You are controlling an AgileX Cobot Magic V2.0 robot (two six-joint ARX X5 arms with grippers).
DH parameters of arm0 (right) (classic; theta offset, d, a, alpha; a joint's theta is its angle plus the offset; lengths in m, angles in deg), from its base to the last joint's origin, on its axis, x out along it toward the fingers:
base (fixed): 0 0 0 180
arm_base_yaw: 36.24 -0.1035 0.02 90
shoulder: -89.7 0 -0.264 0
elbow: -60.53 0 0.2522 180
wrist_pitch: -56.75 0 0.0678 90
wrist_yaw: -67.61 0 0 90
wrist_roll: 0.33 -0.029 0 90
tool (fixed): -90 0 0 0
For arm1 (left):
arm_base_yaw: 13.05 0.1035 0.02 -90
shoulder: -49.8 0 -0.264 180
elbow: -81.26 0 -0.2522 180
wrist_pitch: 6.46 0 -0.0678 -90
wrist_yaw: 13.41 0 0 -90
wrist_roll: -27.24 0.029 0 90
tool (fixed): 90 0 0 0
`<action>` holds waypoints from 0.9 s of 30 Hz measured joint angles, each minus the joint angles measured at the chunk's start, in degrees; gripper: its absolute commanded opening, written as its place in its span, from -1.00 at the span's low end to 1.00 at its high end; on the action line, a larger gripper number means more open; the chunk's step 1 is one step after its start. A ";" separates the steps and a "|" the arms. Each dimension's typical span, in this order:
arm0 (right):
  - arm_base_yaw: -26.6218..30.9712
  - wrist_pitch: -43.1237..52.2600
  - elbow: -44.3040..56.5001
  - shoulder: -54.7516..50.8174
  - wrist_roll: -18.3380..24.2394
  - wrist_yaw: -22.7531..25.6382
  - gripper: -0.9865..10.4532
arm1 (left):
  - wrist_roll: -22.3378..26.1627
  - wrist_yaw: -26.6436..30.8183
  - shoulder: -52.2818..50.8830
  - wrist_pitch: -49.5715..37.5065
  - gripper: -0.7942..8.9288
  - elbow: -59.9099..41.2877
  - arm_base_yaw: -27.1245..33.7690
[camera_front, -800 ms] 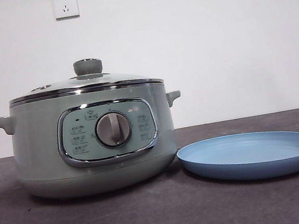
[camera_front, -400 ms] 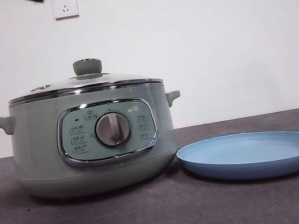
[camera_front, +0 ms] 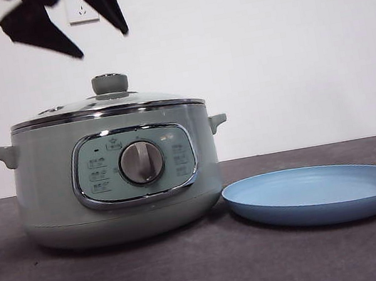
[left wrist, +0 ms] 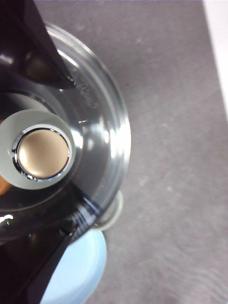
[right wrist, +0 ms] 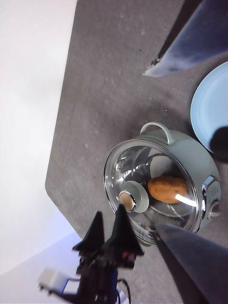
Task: Take the potato out from the steamer,put the potato on the plate,close the lid
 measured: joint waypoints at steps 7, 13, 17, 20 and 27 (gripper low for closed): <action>0.00 0.00 0.00 0.00 -0.02 0.00 0.32 | 0.09 0.37 4.92 2.93 0.12 0.00 -0.66; 0.00 0.00 0.00 0.00 -0.02 0.00 0.32 | 0.55 0.96 6.25 3.96 0.07 0.15 -0.68; 0.00 0.00 0.00 0.00 -0.02 0.00 0.32 | 0.55 2.58 6.34 4.02 -0.45 0.15 -0.68; 0.00 0.00 0.00 0.00 -0.02 0.00 0.32 | 1.40 2.73 6.34 3.93 -0.78 0.20 -0.68; 0.00 0.00 0.00 0.00 -0.02 -0.02 0.32 | 2.01 2.40 6.36 3.89 -0.85 0.57 -1.03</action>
